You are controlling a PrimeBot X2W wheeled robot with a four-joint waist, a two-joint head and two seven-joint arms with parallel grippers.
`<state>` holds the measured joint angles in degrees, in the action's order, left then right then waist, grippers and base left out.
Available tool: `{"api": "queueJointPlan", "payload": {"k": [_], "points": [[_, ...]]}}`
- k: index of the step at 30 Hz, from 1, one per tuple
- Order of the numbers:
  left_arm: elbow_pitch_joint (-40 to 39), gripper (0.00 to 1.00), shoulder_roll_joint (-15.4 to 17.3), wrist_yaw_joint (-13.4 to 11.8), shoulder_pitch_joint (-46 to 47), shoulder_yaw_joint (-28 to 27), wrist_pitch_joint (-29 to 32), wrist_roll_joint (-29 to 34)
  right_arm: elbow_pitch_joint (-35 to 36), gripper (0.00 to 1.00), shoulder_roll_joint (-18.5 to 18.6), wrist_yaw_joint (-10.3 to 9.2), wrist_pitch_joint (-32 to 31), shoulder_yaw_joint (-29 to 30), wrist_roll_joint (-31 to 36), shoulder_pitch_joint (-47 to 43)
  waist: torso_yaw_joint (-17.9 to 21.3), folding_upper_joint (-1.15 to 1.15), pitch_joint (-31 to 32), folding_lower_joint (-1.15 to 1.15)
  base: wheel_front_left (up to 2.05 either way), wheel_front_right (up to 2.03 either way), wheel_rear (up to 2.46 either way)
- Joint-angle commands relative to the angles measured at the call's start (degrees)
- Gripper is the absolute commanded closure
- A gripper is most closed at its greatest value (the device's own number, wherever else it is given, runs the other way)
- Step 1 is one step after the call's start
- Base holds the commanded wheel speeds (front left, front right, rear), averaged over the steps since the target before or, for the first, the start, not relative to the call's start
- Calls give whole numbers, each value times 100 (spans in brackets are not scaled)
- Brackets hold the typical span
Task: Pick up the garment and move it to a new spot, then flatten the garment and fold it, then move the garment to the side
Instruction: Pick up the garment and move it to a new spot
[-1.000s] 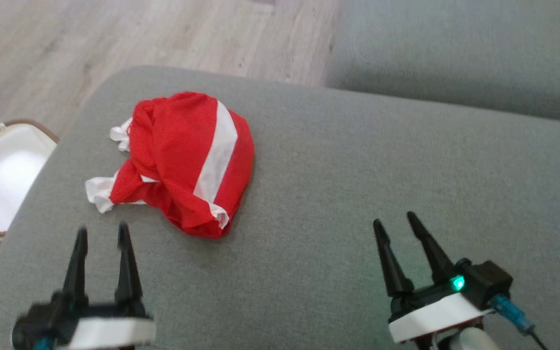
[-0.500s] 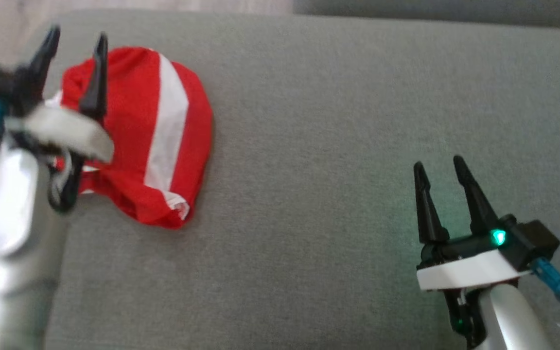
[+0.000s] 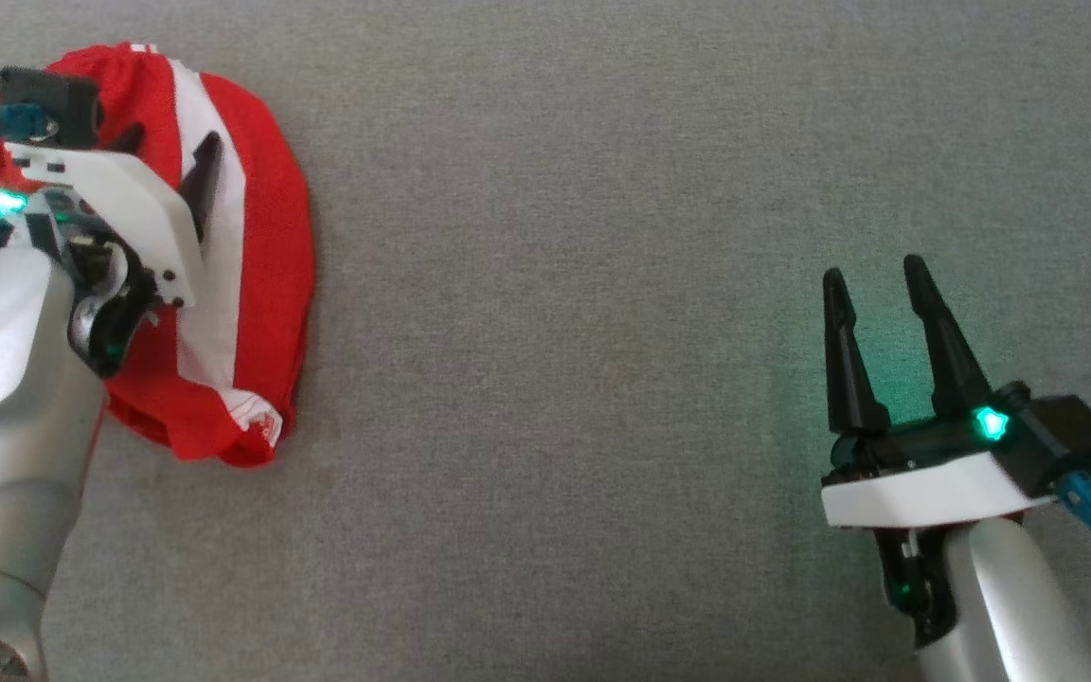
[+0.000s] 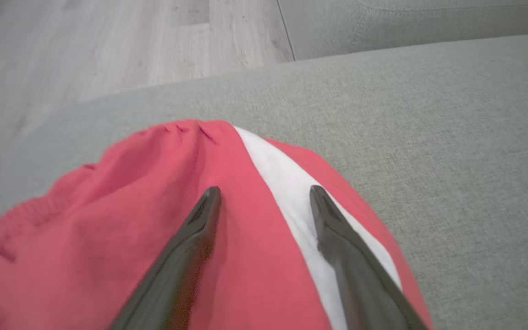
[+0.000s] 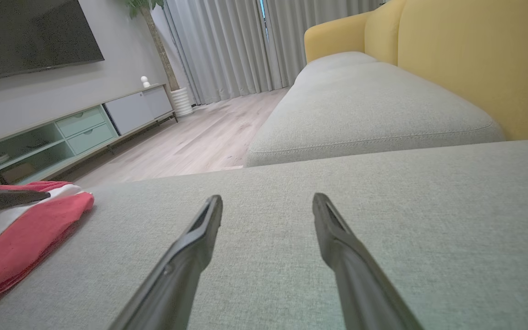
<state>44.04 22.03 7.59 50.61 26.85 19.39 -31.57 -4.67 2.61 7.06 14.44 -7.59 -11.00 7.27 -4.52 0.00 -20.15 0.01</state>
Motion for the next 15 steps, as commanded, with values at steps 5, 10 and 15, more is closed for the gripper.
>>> {"api": "queueJointPlan", "payload": {"k": [5, 10, 15], "points": [[40, 100, 293, -10, 354, 10, -19, -536, 217, 0, 27, 43, 56, -90, 2, 194, 29, 0, -33, -1, 0, 0, 0], [-129, 100, 412, -10, 546, -13, -864, -778, 178, 0, 27, 43, 56, -73, -48, 179, -6, 0, 89, -1, 0, 0, 0], [-457, 100, 511, -10, 722, -127, -1745, -923, 106, 0, 27, 43, 56, -101, -91, 125, -44, 0, 363, -1, 0, 0, 0]]}}
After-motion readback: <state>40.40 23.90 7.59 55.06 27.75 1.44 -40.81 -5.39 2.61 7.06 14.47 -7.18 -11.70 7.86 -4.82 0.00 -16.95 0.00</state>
